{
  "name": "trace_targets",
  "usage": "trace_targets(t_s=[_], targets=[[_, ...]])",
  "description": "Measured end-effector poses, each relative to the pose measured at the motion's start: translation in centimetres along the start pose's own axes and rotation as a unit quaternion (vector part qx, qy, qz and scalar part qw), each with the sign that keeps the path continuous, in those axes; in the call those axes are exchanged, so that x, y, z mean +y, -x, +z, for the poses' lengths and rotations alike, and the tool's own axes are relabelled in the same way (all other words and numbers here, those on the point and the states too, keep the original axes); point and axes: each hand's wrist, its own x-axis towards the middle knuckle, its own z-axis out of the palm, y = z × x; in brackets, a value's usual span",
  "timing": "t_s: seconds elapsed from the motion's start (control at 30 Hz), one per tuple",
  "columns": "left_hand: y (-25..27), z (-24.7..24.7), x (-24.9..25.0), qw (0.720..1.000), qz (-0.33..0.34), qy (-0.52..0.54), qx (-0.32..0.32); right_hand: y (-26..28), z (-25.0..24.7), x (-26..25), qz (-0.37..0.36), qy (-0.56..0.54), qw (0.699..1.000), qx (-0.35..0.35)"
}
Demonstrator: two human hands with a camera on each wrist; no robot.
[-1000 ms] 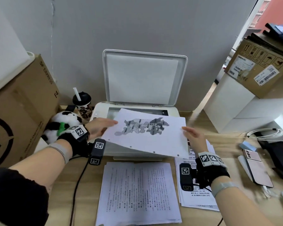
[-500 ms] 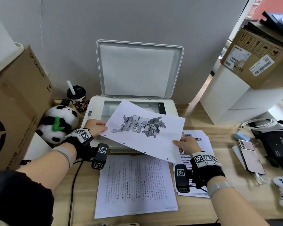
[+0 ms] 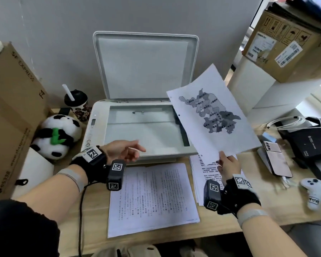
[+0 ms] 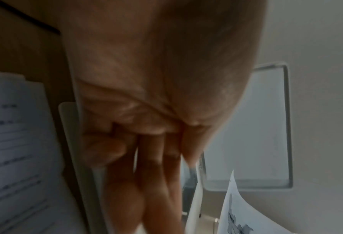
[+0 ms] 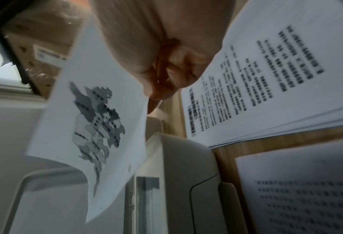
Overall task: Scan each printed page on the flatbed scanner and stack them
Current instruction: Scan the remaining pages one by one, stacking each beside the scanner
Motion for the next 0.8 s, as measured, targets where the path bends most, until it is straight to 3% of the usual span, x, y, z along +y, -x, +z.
trace_targets(t_s=[0.1, 0.17, 0.3, 0.47, 0.73, 0.8], targets=[[-1.1, 1.6, -1.7, 0.992, -0.049, -0.076, -0.082, -0.5, -1.3, 2.1, 0.031, -0.039, 0.997, 0.052], [-2.0, 2.6, -3.3, 0.989, -0.076, -0.096, -0.082, -0.7, -2.2, 3.5, 0.051, -0.024, 0.995, 0.081], [-3.5, 3.7, -7.2, 0.985, -0.132, -0.106, -0.005, -0.2, -3.9, 6.0, 0.098, 0.066, 0.986, 0.117], [-5.2, 2.2, -11.4, 0.971, -0.148, -0.091, 0.163, 0.3, -4.7, 9.1, 0.136, 0.137, 0.974, 0.119], [-6.1, 0.0, -13.9, 0.962, -0.123, -0.040, 0.240, 2.7, -7.0, 8.5, 0.203, 0.241, 0.946, 0.079], [-6.1, 0.0, -13.9, 0.961, -0.116, -0.036, 0.248, 3.1, -7.6, 8.6, 0.214, 0.203, 0.950, 0.106]])
